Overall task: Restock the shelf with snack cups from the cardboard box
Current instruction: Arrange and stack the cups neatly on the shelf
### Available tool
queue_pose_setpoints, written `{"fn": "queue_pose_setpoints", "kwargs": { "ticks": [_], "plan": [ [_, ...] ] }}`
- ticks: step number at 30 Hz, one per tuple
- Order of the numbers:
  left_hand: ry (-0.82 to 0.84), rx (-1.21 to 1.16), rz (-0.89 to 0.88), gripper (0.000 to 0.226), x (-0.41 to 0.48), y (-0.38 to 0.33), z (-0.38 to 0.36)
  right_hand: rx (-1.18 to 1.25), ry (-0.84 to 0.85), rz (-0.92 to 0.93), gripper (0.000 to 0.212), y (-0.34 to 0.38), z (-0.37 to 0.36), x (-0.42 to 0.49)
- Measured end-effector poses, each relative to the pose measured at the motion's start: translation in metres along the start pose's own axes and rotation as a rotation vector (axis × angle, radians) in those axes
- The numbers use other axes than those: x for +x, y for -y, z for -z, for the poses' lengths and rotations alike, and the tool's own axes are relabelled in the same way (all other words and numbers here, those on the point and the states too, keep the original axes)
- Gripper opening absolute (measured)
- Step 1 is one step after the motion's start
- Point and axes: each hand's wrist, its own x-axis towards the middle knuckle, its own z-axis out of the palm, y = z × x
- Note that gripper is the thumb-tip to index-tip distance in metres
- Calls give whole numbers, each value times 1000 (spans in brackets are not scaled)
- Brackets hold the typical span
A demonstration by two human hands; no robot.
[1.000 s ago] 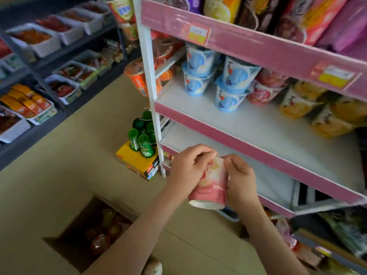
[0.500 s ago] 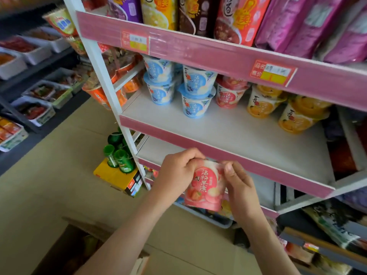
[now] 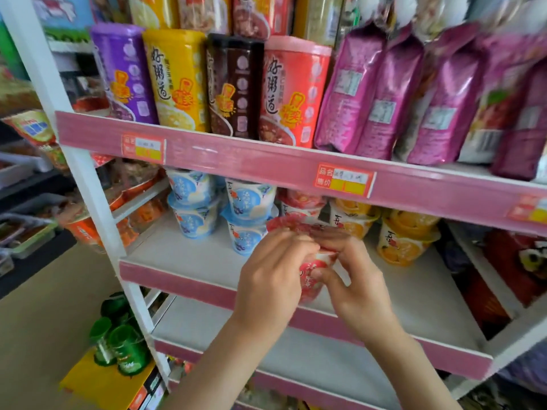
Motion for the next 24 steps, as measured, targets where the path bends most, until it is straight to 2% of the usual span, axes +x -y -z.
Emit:
{"fn": "queue_pose_setpoints", "kwargs": {
  "ticks": [4, 7, 13, 17, 20, 24],
  "plan": [
    [127, -17, -101, 28, -9, 22, -26, -128, -1, 48, 40, -36, 2, -1],
    [213, -15, -130, 21, -18, 37, -41, -238, 8, 99, 29, -59, 0, -2],
    [191, -29, -137, 20, -32, 50, -58, -289, -5, 85, 20, -77, -12, -7],
    [204, 2, -66, 21, -37, 56, -64, -353, -28, 124, 30, -84, -17, -4],
    [138, 84, 45, 21, -42, 62, -68, -386, -62, 150, 37, -82, -24, -3],
    [135, 49, 37, 19, -43, 68, -66, -441, -75, 150, 44, -82, -37, 5]
  ]
}}
